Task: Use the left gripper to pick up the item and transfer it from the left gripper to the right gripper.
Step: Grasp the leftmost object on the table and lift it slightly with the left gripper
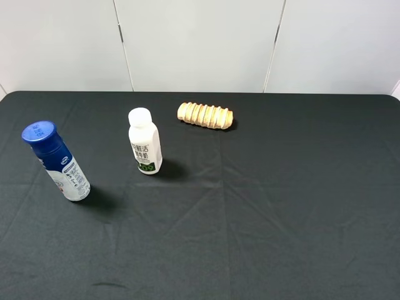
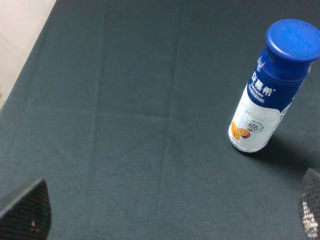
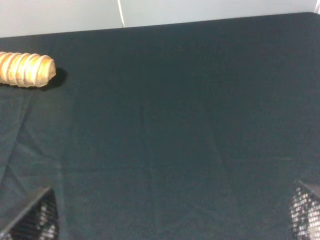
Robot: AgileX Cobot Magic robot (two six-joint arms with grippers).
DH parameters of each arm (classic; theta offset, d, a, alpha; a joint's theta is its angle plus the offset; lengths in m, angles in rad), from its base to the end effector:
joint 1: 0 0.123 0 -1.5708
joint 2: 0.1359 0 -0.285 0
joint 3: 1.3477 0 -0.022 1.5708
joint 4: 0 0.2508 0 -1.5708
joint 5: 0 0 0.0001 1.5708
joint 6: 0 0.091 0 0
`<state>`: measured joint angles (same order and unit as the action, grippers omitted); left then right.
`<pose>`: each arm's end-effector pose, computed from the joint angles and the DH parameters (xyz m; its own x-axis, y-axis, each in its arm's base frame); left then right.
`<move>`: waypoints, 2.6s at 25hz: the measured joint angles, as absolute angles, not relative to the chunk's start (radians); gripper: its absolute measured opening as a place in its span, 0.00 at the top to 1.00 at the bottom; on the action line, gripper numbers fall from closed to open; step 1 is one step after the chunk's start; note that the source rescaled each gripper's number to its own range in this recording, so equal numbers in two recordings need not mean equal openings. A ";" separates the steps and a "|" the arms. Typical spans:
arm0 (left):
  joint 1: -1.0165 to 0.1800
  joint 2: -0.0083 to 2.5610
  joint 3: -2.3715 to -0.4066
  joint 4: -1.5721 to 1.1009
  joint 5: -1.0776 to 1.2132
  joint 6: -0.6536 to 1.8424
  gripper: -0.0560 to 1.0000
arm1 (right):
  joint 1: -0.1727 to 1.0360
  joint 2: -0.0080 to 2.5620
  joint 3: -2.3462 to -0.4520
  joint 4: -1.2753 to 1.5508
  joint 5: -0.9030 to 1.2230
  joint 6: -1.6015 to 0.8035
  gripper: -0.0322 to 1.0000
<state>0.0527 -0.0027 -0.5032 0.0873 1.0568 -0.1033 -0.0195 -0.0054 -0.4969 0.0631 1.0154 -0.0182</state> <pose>-0.0060 0.0066 0.2787 -0.4371 -0.0832 -0.8955 -0.1470 0.9889 -0.0202 -0.0035 0.0049 0.2802 -0.4126 0.0231 -0.9106 -0.0231 0.9991 0.0358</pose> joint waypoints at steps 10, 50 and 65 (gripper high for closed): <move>0.053 -0.003 -0.503 0.087 1.056 -0.103 0.00 | -0.019 -0.005 -0.497 0.063 1.015 -0.018 0.00; -0.041 0.958 -0.965 0.034 1.179 -0.061 0.02 | -0.019 -0.005 -0.497 0.063 1.015 -0.018 0.00; -0.128 1.231 -0.965 0.010 1.117 -0.061 0.02 | -0.019 -0.005 -0.497 0.063 1.015 -0.018 0.00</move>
<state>-0.1279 1.2311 -0.9652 0.0102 1.1174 -0.0608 -0.0195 -0.0054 -0.4969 0.0631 1.0154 -0.0182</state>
